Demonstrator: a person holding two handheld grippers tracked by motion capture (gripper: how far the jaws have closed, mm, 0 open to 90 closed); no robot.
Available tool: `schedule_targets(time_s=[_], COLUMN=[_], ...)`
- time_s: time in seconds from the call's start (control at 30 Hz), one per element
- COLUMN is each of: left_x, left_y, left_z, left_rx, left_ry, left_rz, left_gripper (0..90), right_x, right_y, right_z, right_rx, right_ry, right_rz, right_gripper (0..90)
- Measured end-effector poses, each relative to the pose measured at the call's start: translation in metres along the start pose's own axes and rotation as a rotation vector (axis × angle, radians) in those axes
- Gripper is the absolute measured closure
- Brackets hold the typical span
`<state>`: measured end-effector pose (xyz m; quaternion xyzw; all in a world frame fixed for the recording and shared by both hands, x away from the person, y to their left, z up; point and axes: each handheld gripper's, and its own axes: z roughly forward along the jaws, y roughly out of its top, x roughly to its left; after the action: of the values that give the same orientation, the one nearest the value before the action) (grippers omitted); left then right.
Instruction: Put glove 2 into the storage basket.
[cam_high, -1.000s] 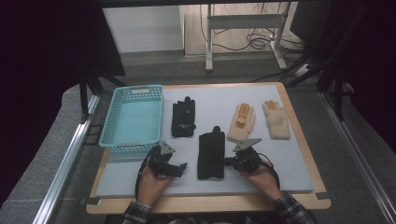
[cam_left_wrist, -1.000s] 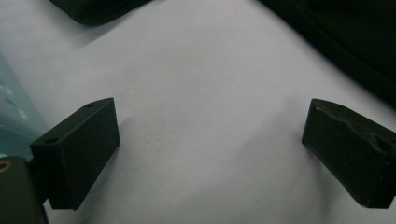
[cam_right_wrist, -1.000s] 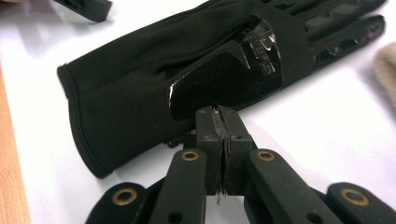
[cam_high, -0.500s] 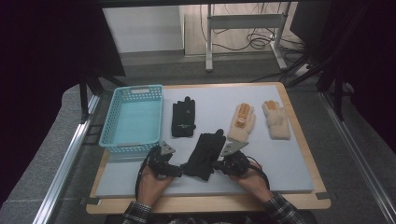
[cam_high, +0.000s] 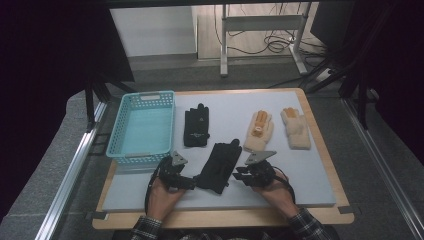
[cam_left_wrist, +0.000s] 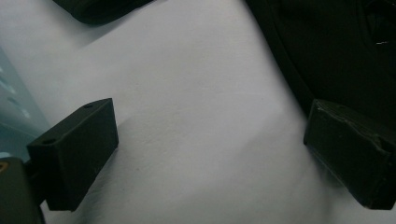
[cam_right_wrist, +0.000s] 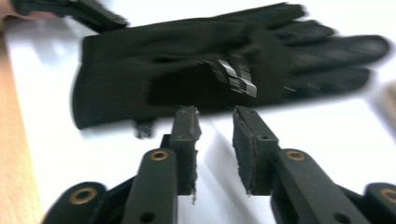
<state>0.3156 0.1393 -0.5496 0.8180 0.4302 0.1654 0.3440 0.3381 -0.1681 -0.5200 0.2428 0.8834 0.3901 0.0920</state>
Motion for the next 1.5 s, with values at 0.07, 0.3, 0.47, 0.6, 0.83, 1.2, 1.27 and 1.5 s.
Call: schedule_targets(time_s=[0.07,0.3,0.47,0.6,0.83,1.2,1.27,1.5], left_x=[0.000,0.000,0.000,0.001,0.001,0.002,0.002,0.002], left_y=[0.000,0.000,0.000,0.000,0.000,0.001,0.001,0.000], left_z=[0.000,0.000,0.000,0.000,0.000,0.001,0.001,0.001], left_rx=[0.000,0.002,0.002,0.002,0.004,0.010,0.010,0.009], left_ry=[-0.001,-0.002,-0.003,-0.003,-0.003,-0.010,-0.011,-0.009], left_rz=[-0.001,-0.003,-0.004,-0.004,-0.007,-0.013,-0.014,-0.012], left_gripper=[3.6,3.5,3.5,3.5,3.0,2.8,2.8,3.0], right_x=[-0.011,-0.037,-0.052,-0.060,-0.066,-0.065,-0.063,-0.059], right_y=[-0.007,-0.026,-0.039,-0.047,-0.057,-0.051,-0.037,0.038], right_z=[-0.012,-0.038,-0.050,-0.054,-0.050,-0.049,-0.045,0.006], right_rx=[-0.015,-0.037,-0.032,-0.015,-0.004,-0.026,-0.060,-0.086], right_ry=[-0.043,-0.156,-0.228,-0.273,-0.295,-0.277,-0.260,-0.133], right_rz=[0.031,0.108,0.152,0.177,0.187,0.200,0.188,0.098], right_gripper=[60.9,47.2,37.0,31.2,27.1,26.1,29.1,46.3])
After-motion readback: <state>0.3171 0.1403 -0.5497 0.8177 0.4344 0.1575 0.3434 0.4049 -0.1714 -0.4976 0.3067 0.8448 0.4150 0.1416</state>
